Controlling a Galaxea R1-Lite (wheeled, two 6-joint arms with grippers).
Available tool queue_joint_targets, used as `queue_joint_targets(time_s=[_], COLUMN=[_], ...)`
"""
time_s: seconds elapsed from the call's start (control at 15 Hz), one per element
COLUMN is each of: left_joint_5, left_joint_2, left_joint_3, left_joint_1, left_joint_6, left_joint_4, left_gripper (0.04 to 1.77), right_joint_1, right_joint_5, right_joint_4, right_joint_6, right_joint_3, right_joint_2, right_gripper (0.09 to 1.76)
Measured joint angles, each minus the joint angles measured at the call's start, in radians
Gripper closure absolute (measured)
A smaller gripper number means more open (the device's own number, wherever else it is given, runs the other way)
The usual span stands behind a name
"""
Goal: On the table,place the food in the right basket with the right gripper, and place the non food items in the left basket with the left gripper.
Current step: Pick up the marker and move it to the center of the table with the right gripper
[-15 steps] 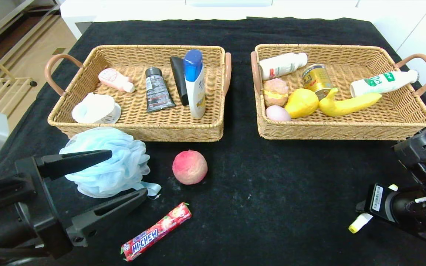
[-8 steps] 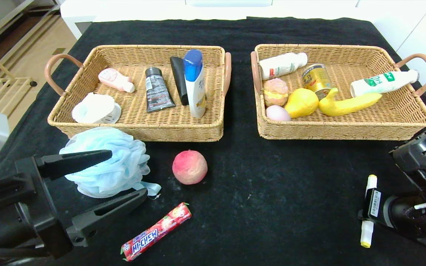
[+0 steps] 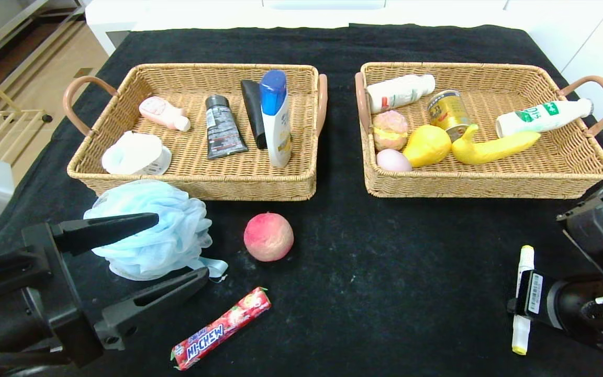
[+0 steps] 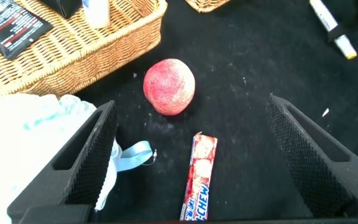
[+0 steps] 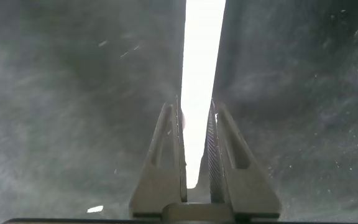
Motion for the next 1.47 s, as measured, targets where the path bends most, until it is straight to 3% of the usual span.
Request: queue_joint_targets(time_s=[0.4,0.93,1.47], left_joint_5=[0.0,0.0,0.0], left_joint_2=[0.002,0.011,0.007], left_joint_3=[0.0,0.0,-0.004], left_joint_1=[0.0,0.0,0.0], left_joint_6=[0.0,0.0,-0.001], left_joint_4=[0.0,0.0,-0.002], left_gripper=[0.09,0.09,0.09], right_joint_1=[0.18,0.394,0.473], right_joint_5=[-0.067,-0.151,-0.202], right_joint_4=[0.004,0.037,0.039], right_joint_6=[-0.095,-0.159,-0.21], right_joint_3=[-0.08,-0.305,-0.535], right_joint_2=[0.0,0.215,0.405], right_gripper=[1.53,1.53,1.53])
